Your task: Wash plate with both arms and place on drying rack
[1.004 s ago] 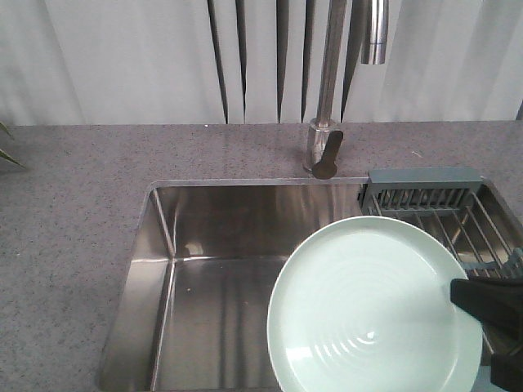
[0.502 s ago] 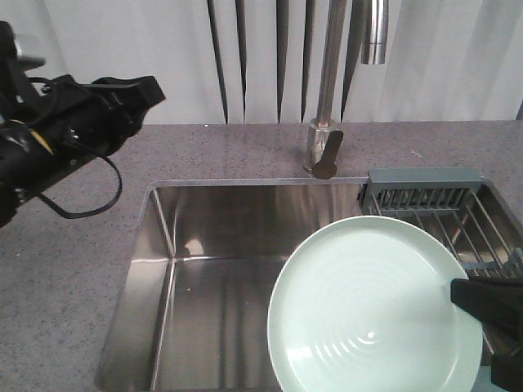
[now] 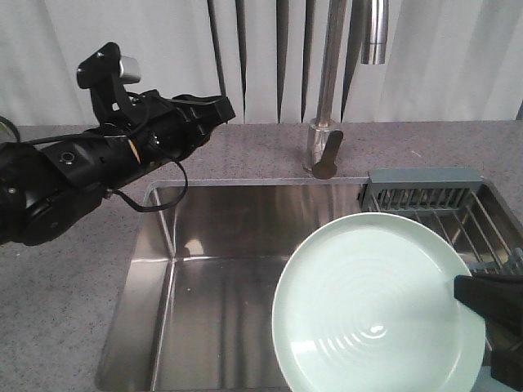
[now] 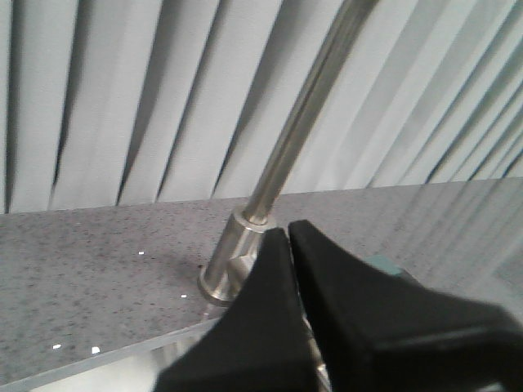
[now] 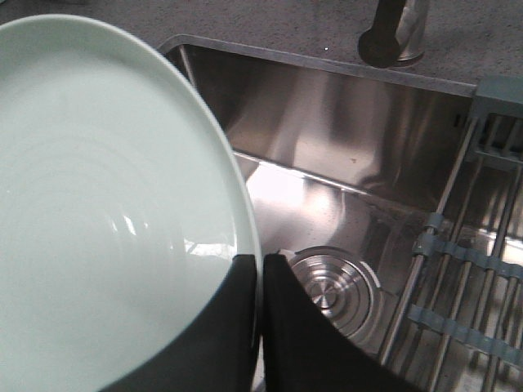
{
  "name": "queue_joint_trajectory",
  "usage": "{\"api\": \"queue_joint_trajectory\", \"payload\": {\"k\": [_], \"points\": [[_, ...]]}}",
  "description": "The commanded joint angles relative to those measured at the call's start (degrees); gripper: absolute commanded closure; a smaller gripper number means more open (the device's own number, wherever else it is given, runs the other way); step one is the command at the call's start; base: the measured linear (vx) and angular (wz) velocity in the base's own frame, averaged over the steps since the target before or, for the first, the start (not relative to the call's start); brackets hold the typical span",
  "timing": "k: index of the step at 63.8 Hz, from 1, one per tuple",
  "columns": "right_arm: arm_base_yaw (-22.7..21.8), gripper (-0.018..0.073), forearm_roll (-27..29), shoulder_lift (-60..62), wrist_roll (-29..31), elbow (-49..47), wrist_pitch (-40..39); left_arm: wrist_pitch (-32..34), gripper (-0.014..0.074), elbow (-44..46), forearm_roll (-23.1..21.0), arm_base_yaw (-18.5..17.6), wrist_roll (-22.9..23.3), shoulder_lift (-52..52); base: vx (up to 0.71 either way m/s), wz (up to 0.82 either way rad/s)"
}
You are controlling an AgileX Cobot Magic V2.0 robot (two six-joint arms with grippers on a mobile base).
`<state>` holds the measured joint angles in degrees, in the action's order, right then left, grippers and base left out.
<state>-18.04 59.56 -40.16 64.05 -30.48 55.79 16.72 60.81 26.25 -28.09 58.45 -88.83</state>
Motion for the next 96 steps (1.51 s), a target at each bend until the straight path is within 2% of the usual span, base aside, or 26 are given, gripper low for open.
{"api": "queue_joint_trajectory", "payload": {"k": [1, 4, 6, 12, 16, 20, 26, 38, 50, 61, 68, 76, 83, 96], "points": [[-0.37, 0.0561, 0.74, 0.07, -1.48, -1.45, -4.11, 10.35, 0.0603, 3.3, 12.09, -0.28, 13.5, -0.32, 0.0, 0.0], [-0.37, 0.0561, -0.55, 0.07, -3.43, -1.45, -5.72, 12.25, 0.0603, 4.59, 19.0, -0.23, 19.62, -1.91, 0.0, 0.0], [-0.37, 0.0561, -1.73, 0.07, -5.22, -1.45, -7.12, 12.74, 0.0603, 5.73, 22.12, -0.23, 23.22, -3.18, 0.0, 0.0], [-0.37, 0.0561, -4.9, 0.07, -10.74, -1.45, -11.61, 13.87, 0.0603, 9.02, 31.86, -0.23, 31.1, -6.65, 0.0, 0.0], [-0.37, 0.0561, -7.12, 0.07, -14.12, -1.45, -14.07, 14.34, 0.0603, 11.21, 36.16, -0.23, 36.52, -8.97, 0.0, 0.0], [-0.37, 0.0561, -9.99, 0.07, -17.67, -1.45, -17.36, 14.66, 0.0603, 13.65, 39.0, -0.23, 39.77, -10.78, 0.0, 0.0], [-0.37, 0.0561, -14.25, 0.07, -23.17, -1.45, -21.69, 16.88, 0.0596, 16.77, 42.07, -0.23, 40.61, -13.03, 0.0, 0.0], [-0.37, 0.0561, -21.37, 0.07, -30.2, -1.45, -25.77, 18.14, 0.0514, 21.88, 42.24, -0.23, 41.16, -16.32, 0.0, 0.0], [-0.37, 0.0561, -26.47, 0.07, -34.27, -1.45, -26.77, 19.58, 0.0304, 25.53, 42.23, -0.23, 43.53, -19.35, 0.0, 0.0], [-0.37, 0.0561, -26.48, 0.07, -34.27, -1.45, -26.77, 21.93, 0.0145, 30.03, 42.23, -0.23, 45.99, -22.7, 0.0, 0.0], [-0.37, 0.0561, -26.37, 0.07, -34.27, -1.45, -26.88, 23.36, 0.0125, 33.29, 42.23, -0.23, 47.82, -25.31, 0.0, 0.0], [-0.37, 0.0561, -26.37, 0.07, -34.27, -1.45, -26.94, 22.93, 0.0125, 36.85, 42.3, -0.23, 47.85, -27.87, 0.0, 0.0], [-0.37, 0.0561, -26.37, 0.07, -34.27, -1.45, -26.94, 20.43, 0.0125, 39.44, 42.3, -0.23, 47.08, -29.73, 0.0, 0.0], [-0.37, 0.0561, -26.37, 0.07, -34.27, -1.45, -26.94, 14.51, 0.0125, 40.33, 42.23, -0.23, 42.8, -30.36, 0.0, 0.0]]}}
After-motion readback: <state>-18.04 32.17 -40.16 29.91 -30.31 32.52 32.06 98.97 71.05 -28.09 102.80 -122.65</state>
